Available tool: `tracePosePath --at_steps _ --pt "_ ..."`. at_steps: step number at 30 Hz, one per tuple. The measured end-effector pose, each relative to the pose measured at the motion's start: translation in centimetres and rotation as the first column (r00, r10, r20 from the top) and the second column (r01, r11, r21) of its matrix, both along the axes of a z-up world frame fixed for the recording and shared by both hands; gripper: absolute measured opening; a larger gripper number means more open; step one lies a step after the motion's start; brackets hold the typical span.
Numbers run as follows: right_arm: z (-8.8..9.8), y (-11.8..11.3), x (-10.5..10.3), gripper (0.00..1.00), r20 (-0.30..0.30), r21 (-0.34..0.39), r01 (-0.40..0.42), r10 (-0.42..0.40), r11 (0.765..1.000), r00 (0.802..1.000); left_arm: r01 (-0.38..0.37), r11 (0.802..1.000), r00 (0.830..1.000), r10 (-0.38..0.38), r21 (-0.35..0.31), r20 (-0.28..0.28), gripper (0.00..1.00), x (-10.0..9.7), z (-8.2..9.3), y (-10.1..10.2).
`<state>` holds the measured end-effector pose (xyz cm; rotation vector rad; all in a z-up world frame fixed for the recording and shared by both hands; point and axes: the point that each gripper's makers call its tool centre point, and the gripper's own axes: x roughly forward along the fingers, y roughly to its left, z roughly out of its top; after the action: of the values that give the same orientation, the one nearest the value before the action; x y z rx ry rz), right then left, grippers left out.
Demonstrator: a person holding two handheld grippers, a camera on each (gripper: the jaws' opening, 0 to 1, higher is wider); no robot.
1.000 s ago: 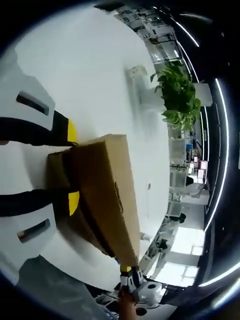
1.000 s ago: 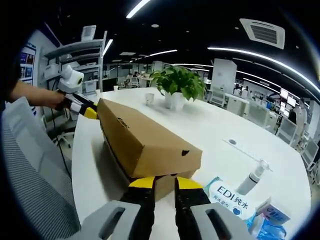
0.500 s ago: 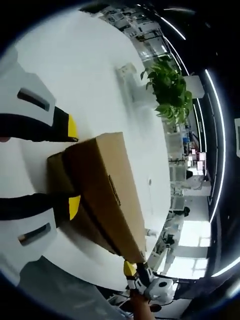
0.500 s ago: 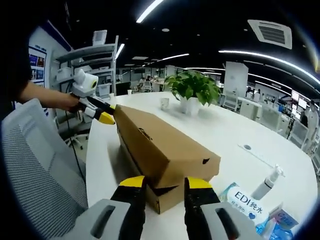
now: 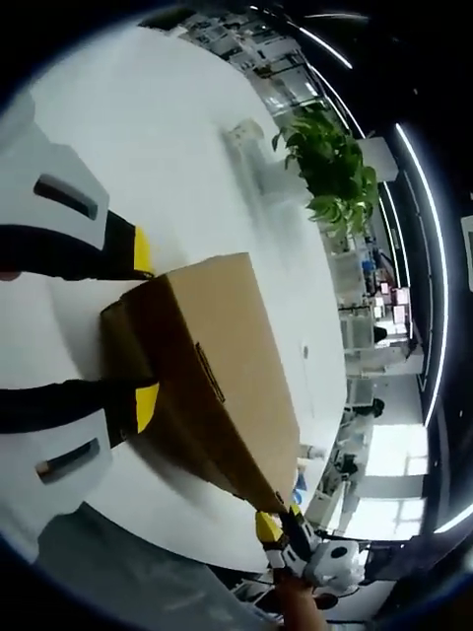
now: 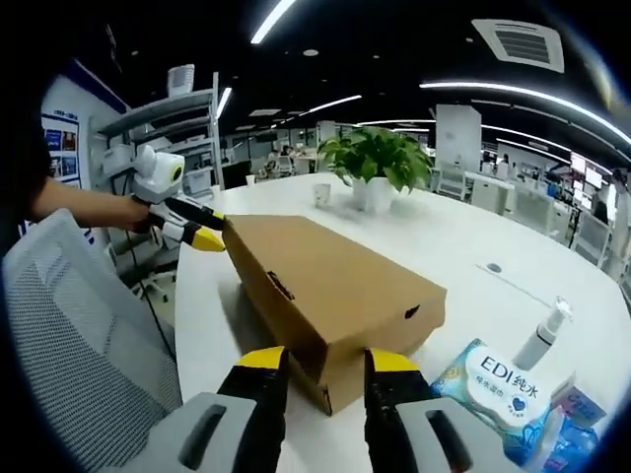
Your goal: Operate the shoe box by opening the lid, removing the specified soft item, and placing it in the target area until the item is outside and the box remains undamaged.
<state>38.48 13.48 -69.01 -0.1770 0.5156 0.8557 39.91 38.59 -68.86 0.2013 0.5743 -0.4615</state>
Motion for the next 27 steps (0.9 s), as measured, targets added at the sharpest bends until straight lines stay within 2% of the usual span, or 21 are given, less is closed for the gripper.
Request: tracePosePath --at_steps 4,11,27 --pt "-0.9 0.0 -0.2 0.24 -0.031 -0.013 0.006 -0.006 1.0 0.999 -0.008 1.0 1.0 0.008 -0.012 -0.014 0.35 0.0 -0.6 0.0" --pt "-2.0 -0.2 -0.3 0.24 -0.052 -0.038 0.003 -0.005 0.999 0.999 -0.008 1.0 0.999 0.008 -0.01 -0.046 0.33 0.0 -1.8 0.0" --pt "-3.3 0.0 -0.2 0.24 -0.06 -0.075 0.001 -0.006 0.997 0.998 -0.031 0.999 0.996 0.032 0.007 -0.086 0.3 0.2 -3.4 0.0"
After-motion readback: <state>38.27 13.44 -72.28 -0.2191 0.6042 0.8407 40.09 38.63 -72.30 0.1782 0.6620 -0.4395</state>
